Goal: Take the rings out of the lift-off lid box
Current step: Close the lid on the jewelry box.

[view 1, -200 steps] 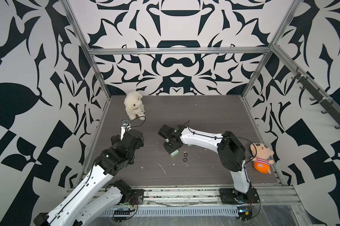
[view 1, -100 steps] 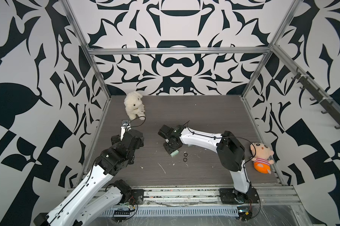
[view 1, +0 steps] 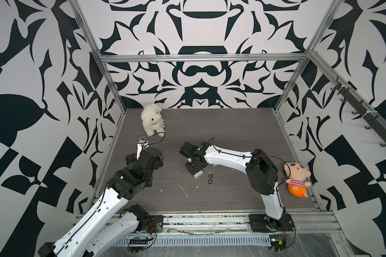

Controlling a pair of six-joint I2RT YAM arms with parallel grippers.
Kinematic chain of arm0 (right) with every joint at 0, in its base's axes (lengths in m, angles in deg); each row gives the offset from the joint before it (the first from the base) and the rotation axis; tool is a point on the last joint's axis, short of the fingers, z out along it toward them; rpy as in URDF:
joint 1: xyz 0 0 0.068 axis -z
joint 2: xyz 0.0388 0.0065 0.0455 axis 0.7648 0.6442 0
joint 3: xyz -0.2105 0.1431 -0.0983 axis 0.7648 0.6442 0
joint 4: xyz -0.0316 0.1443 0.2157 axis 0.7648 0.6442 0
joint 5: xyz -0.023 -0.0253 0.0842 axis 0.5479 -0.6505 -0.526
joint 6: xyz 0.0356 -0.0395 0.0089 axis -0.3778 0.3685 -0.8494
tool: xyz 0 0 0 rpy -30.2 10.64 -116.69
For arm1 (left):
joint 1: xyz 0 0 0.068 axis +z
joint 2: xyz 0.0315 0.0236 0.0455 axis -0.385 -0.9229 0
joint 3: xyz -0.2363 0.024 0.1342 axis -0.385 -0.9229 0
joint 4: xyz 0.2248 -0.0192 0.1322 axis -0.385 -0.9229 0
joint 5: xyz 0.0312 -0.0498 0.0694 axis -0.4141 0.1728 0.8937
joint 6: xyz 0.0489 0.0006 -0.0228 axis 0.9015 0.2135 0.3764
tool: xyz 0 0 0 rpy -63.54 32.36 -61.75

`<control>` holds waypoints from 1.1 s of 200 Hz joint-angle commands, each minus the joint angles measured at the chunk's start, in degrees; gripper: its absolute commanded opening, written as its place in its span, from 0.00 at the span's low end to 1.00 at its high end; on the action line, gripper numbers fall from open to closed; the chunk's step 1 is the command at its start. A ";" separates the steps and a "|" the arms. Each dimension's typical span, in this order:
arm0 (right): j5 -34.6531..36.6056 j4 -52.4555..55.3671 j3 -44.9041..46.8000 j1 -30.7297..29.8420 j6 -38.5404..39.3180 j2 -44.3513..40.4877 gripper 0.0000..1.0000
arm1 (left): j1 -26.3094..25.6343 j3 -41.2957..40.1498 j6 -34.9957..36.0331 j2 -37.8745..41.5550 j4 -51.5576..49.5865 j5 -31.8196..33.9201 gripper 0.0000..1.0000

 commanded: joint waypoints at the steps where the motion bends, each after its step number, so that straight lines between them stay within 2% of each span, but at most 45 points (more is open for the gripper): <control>1: -0.19 0.96 -0.84 -0.20 1.41 -0.81 0.53 | 0.21 -1.74 0.56 0.70 -0.03 -0.27 1.00; 220: 0.28 1.95 -2.87 0.34 3.38 -0.38 0.54 | 0.37 -1.83 0.65 0.87 0.06 -0.44 0.99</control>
